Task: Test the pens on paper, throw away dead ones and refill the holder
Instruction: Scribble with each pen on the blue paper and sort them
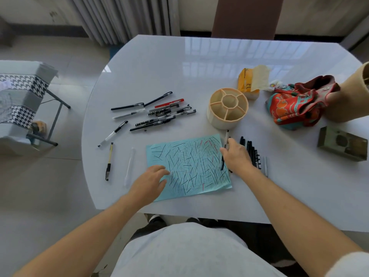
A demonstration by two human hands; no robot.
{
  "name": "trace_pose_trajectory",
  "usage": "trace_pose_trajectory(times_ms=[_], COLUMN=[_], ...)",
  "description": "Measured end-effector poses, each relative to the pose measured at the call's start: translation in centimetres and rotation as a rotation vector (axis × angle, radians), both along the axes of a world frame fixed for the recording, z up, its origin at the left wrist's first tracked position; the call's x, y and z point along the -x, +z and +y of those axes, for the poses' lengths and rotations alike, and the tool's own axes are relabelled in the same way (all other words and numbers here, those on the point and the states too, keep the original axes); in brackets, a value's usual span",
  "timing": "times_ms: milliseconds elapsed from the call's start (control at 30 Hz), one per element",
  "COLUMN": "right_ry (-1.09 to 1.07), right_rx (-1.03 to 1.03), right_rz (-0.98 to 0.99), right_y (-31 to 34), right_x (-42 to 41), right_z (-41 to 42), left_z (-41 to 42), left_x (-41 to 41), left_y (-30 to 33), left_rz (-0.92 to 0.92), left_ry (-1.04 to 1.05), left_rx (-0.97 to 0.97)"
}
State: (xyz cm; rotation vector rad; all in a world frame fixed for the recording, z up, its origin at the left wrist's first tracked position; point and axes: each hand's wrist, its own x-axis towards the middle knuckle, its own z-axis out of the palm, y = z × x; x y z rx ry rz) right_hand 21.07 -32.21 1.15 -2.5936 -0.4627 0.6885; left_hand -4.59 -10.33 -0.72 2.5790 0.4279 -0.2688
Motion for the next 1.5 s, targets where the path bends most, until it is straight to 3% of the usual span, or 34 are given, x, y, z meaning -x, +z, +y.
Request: trace_pose_trajectory(times_ms=[167, 500, 667, 833, 1033, 1300, 1400, 1500], right_ry=[0.163, 0.105, 0.221, 0.418, 0.56, 0.626, 0.619, 0.436], right_rx=[0.147, 0.17, -0.067, -0.174, -0.013, 0.186, 0.192, 0.043], right_rz=[-0.073, -0.242, -0.219, -0.195, -0.225, -0.413, -0.393, -0.294], right_y=[-1.6, -1.9, 0.3, 1.7, 0.2, -2.2, -1.7, -0.3], right_x=[-1.2, -0.8, 2.1, 5.0, 6.2, 5.9, 5.7, 5.7], right_z=[-0.2, -1.9, 5.0, 15.7, 24.6, 27.3, 27.4, 26.4], left_z=[0.1, 0.7, 2.2, 4.3, 6.9, 8.4, 9.0, 9.3], left_x=[0.7, 2.0, 2.4, 3.2, 4.4, 4.2, 4.1, 3.9], left_y=[-0.5, -0.3, -0.1, 0.5, -0.3, -1.1, -1.0, -0.8], left_rz=[0.114, 0.102, 0.037, 0.014, 0.079, 0.067, 0.091, 0.108], left_ry=[0.002, 0.018, -0.046, -0.07, -0.175, -0.349, -0.392, -0.405], left_rx=[-0.05, 0.014, 0.065, 0.113, 0.15, 0.092, 0.083, 0.111])
